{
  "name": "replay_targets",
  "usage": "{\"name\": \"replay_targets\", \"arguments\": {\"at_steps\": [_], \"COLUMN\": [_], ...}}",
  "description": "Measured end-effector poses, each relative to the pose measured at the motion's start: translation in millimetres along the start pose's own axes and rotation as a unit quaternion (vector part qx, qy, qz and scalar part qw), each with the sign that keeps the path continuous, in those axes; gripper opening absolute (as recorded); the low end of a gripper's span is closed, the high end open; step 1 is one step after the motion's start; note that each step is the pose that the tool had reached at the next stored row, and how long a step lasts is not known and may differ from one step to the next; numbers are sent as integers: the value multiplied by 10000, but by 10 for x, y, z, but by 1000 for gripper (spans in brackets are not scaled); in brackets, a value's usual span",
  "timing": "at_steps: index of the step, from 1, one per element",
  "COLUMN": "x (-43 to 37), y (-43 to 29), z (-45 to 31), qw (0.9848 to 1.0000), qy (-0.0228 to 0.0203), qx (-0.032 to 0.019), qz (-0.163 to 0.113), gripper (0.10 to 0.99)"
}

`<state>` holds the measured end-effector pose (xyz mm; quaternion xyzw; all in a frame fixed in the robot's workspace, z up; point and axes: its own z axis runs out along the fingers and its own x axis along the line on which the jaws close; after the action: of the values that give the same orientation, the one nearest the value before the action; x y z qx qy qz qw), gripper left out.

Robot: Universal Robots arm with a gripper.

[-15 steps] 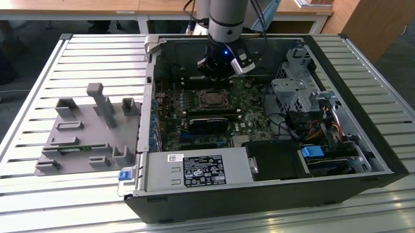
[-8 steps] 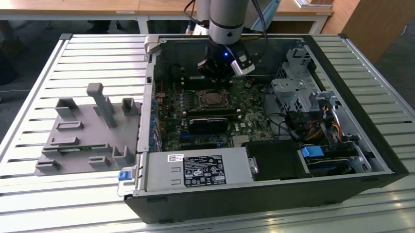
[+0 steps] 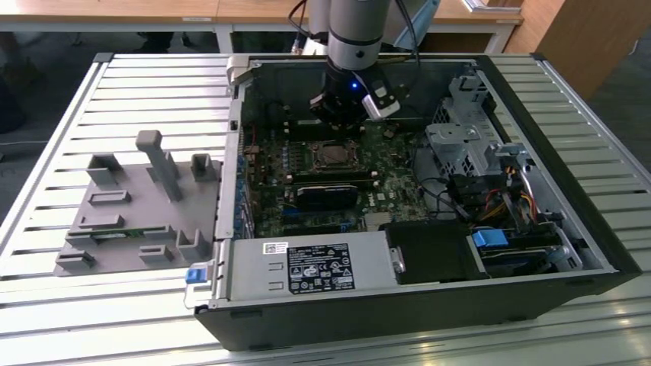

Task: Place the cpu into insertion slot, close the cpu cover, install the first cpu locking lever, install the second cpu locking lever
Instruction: 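Install the first cpu locking lever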

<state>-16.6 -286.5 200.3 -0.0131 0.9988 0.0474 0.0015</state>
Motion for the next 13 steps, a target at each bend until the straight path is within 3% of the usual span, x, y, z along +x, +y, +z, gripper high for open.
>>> {"name": "replay_targets", "arguments": {"at_steps": [4, 13], "x": [0, 0], "y": [0, -2], "z": [-3, 15], "qw": [10000, 9999], "qy": [0, 5], "qx": [11, 150], "qz": [0, 0], "gripper": [106, 106]}}
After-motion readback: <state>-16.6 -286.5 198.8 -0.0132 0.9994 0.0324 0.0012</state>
